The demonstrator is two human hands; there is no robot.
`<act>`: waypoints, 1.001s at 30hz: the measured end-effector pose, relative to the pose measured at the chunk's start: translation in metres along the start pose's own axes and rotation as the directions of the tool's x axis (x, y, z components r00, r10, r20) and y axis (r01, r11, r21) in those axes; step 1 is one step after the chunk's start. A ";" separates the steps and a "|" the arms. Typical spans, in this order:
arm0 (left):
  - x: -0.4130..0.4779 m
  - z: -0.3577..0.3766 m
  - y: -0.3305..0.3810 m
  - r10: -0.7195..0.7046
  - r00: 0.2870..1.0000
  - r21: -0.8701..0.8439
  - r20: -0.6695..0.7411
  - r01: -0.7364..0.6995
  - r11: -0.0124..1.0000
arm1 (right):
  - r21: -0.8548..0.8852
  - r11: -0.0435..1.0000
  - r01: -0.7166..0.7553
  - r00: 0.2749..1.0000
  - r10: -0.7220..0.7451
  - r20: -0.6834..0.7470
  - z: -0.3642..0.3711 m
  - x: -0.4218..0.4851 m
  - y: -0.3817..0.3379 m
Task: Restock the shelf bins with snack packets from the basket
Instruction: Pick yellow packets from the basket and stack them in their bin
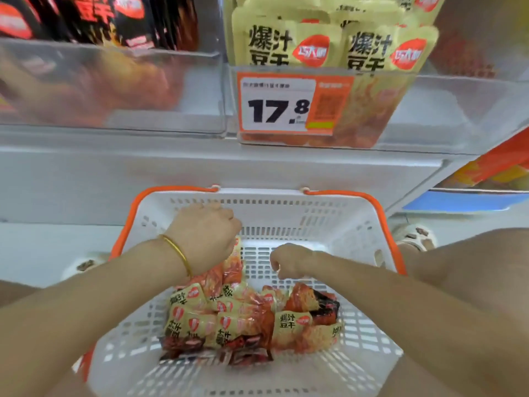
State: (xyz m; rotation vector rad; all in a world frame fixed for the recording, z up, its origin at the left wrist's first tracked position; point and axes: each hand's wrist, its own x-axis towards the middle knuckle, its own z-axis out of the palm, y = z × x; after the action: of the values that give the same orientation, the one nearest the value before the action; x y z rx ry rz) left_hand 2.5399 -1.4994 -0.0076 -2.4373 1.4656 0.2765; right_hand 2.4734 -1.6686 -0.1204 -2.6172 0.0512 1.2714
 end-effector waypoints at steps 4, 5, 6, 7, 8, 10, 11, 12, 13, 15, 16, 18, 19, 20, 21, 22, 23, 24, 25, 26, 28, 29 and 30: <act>0.000 0.007 -0.001 0.008 1.000 0.004 0.012 -0.008 1.000 | 0.010 1.000 -0.005 1.000 0.005 0.025 0.053 0.050 0.011; 0.000 0.008 -0.002 0.001 1.000 -0.008 0.016 -0.001 1.000 | 0.035 0.999 0.004 1.000 -0.005 0.025 0.064 0.059 0.010; 0.000 0.008 -0.002 -0.005 1.000 -0.021 0.019 0.006 1.000 | 0.057 0.998 0.008 0.999 -0.010 0.034 0.073 0.066 0.009; 0.001 0.008 -0.002 -0.009 1.000 -0.034 0.025 0.010 0.999 | 0.073 0.997 0.017 0.999 -0.020 0.042 0.080 0.071 0.006; 0.001 0.008 -0.002 -0.008 0.999 -0.046 0.033 0.010 0.999 | 0.080 0.997 0.022 0.998 -0.026 0.053 0.084 0.074 0.003; 0.002 0.010 -0.002 -0.008 0.999 -0.053 0.050 0.010 0.999 | 0.097 0.995 0.030 0.999 -0.033 0.027 0.088 0.077 -0.002; 0.002 0.010 -0.001 -0.006 0.998 -0.054 0.056 0.009 0.999 | 0.120 0.992 0.030 0.999 -0.029 -0.013 0.088 0.079 -0.005; 0.002 0.011 -0.001 -0.005 0.998 -0.057 0.060 0.008 0.998 | 0.166 0.986 0.027 0.999 -0.021 -0.044 0.089 0.082 -0.007; 0.003 0.012 -0.001 -0.006 0.998 -0.060 0.065 0.010 0.998 | 0.209 0.977 0.032 0.998 -0.020 -0.059 0.091 0.085 -0.009; 0.002 0.013 0.000 -0.011 0.997 -0.081 0.078 0.017 0.997 | 0.293 0.956 0.036 0.999 -0.022 -0.049 0.092 0.090 -0.015; 0.002 0.014 0.000 -0.014 0.996 -0.091 0.087 0.022 0.996 | 0.327 0.945 0.023 0.999 -0.012 -0.035 0.092 0.092 -0.019; 0.003 0.015 0.001 -0.013 0.994 -0.097 0.108 0.024 0.995 | 0.392 0.920 -0.016 0.999 0.027 -0.024 0.090 0.090 -0.022; 0.003 0.016 0.001 -0.013 0.993 -0.095 0.116 0.024 0.995 | 0.425 0.905 -0.026 0.999 0.043 -0.029 0.089 0.089 -0.023; 0.003 0.016 0.000 -0.015 0.992 -0.091 0.127 0.027 0.995 | 0.454 0.890 -0.036 0.998 0.058 -0.033 0.088 0.087 -0.023; 0.003 0.017 -0.001 -0.020 0.990 -0.088 0.138 0.032 0.996 | 0.471 0.881 -0.045 0.997 0.072 -0.041 0.085 0.084 -0.023; 0.003 0.017 -0.002 -0.024 0.988 -0.083 0.150 0.037 0.996 | 0.488 0.872 -0.047 0.995 0.084 -0.054 0.081 0.081 -0.021; 0.003 0.017 -0.002 -0.026 0.986 -0.074 0.162 0.039 0.996 | 0.505 0.862 -0.039 0.994 0.085 -0.068 0.075 0.077 -0.018; 0.004 0.018 -0.002 -0.026 0.984 -0.067 0.176 0.038 0.997 | 0.525 0.851 -0.028 0.994 0.079 -0.075 0.065 0.071 -0.013; 0.004 0.017 -0.002 -0.027 0.981 -0.068 0.191 0.040 0.997 | 0.550 0.835 -0.017 0.995 0.070 -0.076 0.054 0.064 -0.007; 0.005 0.017 -0.001 -0.027 0.978 -0.077 0.205 0.044 0.996 | 0.583 0.812 -0.008 0.995 0.063 -0.073 0.040 0.055 0.001; 0.009 0.016 0.001 -0.031 0.973 -0.118 0.227 0.059 0.991 | 0.654 0.757 0.006 0.998 0.041 -0.057 0.013 0.033 0.016; 0.011 0.016 0.001 -0.037 0.971 -0.143 0.235 0.073 0.987 | 0.680 0.733 0.019 0.999 0.020 -0.049 0.000 0.021 0.021; 0.013 0.016 0.001 -0.048 0.969 -0.172 0.241 0.091 0.981 | 0.702 0.711 0.036 0.999 -0.005 -0.046 -0.011 0.008 0.026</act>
State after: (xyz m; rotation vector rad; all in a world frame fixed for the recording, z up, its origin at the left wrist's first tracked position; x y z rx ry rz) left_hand 2.5447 -1.5057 -0.0274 -2.4849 1.3001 0.6876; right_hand 2.4831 -1.6955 -0.1250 -1.9564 0.4291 0.9275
